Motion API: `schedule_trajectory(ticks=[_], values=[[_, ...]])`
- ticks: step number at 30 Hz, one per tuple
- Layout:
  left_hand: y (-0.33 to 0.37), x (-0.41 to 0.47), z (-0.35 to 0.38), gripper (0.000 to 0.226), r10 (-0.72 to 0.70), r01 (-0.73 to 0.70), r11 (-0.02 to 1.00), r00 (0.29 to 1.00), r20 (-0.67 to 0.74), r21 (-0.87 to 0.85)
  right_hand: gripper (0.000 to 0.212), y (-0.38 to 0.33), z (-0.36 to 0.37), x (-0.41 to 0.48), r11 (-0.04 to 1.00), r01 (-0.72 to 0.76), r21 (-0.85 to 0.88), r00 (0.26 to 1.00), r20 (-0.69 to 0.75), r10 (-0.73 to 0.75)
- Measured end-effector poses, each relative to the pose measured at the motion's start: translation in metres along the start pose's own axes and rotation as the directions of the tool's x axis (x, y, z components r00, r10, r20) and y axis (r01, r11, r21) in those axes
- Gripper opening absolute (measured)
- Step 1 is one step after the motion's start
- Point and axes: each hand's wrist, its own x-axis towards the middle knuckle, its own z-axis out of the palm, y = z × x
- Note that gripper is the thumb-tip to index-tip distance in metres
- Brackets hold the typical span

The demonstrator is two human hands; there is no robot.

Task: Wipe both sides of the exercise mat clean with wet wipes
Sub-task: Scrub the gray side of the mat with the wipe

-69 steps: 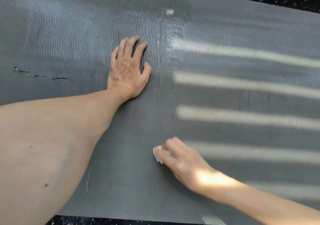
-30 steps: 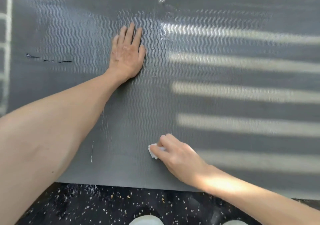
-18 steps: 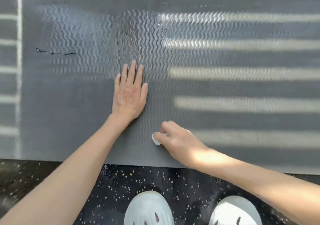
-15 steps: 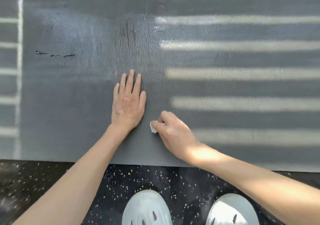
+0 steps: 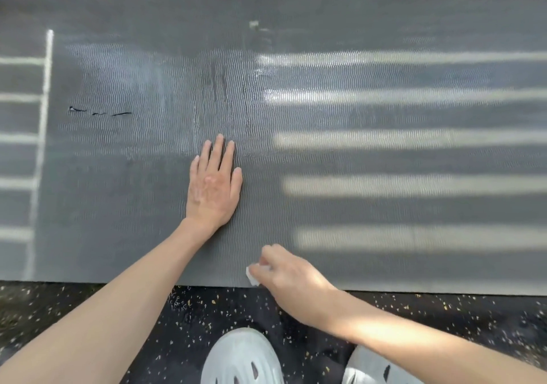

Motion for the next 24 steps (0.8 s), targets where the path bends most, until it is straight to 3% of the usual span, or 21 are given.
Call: schedule_trajectory(ticks=[3, 5, 6, 8, 11, 14, 16, 20, 22, 24], values=[[-0.001, -0.001, 0.003, 0.058, -0.003, 0.003, 1.0, 1.0, -0.01, -0.013, 0.014, 0.01, -0.005, -0.001, 0.993, -0.117, -0.002, 0.982, -0.151, 0.116], [-0.002, -0.002, 0.003, 0.054, 0.001, -0.001, 1.0, 1.0, -0.013, -0.018, 0.006, -0.005, -0.002, -0.011, 0.998, -0.064, -0.004, 0.996, -0.067, 0.064], [-0.002, -0.001, 0.003, 0.053, 0.001, -0.001, 1.0, 1.0, -0.013, -0.019, 0.015, -0.01, -0.004, -0.019, 0.998, -0.047, -0.032, 0.999, 0.01, 0.047], [-0.001, -0.002, 0.003, 0.054, -0.006, 0.005, 1.0, 1.0, -0.02, -0.017, 0.017, -0.002, -0.008, -0.023, 0.998, -0.032, -0.057, 0.999, 0.021, 0.033], [0.0, -0.002, 0.004, 0.054, -0.011, 0.01, 1.0, 1.0, -0.026, -0.023, 0.008, 0.01, -0.013, -0.015, 0.979, -0.196, 0.05, 0.968, -0.148, 0.201], [-0.001, -0.002, 0.002, 0.054, -0.013, 0.012, 0.999, 1.0, -0.015, -0.036, 0.021, -0.003, -0.005, -0.025, 0.992, -0.123, 0.012, 0.99, -0.067, 0.123], [-0.001, -0.002, 0.002, 0.054, -0.013, 0.013, 0.999, 1.0, -0.018, -0.031, 0.018, -0.001, -0.003, -0.031, 0.996, -0.084, 0.034, 0.996, 0.008, 0.084], [0.003, -0.001, 0.003, 0.055, -0.028, 0.028, 0.999, 1.0, -0.011, -0.027, 0.01, 0.016, -0.017, -0.013, 0.985, -0.169, 0.013, 0.971, -0.166, 0.169], [0.002, -0.001, 0.001, 0.054, -0.023, 0.023, 0.999, 1.0, -0.015, -0.034, 0.01, 0.013, -0.01, -0.019, 0.982, -0.189, 0.018, 0.974, -0.119, 0.19], [0.001, -0.001, 0.001, 0.054, -0.022, 0.022, 0.999, 1.0, -0.008, -0.03, 0.012, 0.009, -0.002, -0.033, 0.996, -0.071, -0.061, 0.997, 0.01, 0.071]])
